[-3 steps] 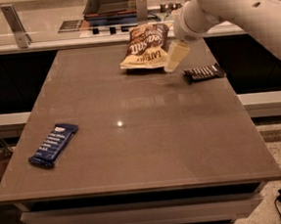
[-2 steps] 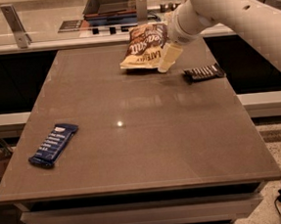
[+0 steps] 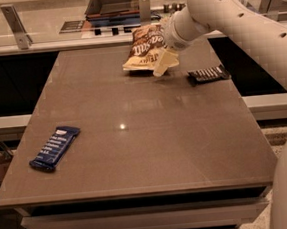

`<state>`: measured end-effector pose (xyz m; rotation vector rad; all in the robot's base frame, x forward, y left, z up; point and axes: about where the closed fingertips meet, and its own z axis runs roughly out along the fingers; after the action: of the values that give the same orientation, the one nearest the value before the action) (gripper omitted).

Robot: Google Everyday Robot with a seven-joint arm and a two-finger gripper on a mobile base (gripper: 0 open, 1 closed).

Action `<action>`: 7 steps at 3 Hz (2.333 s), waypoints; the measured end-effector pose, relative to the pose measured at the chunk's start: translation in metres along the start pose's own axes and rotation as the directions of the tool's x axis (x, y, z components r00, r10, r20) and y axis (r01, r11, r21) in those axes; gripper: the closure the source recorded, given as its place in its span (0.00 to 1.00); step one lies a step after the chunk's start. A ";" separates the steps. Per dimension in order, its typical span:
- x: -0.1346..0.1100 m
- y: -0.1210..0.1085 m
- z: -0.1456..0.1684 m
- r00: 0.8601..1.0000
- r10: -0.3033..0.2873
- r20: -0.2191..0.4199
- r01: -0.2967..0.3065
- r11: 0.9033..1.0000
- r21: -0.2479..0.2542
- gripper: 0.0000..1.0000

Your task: Move brown chip bag near rxbar blueberry

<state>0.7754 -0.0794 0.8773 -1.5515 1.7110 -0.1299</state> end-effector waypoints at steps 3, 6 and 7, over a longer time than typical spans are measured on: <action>0.012 -0.003 0.030 1.000 0.025 0.004 -0.024 0.999 -0.023 0.18; 0.011 0.000 0.035 1.000 0.024 0.005 -0.024 0.999 -0.032 0.87; 0.010 0.002 0.038 1.000 0.023 0.006 -0.023 0.999 -0.037 1.00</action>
Offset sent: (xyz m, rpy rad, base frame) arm 0.0338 -0.0073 -0.0310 0.0257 0.0366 -0.0234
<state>0.7976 -0.0718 0.8460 -1.5564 1.7350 -0.0825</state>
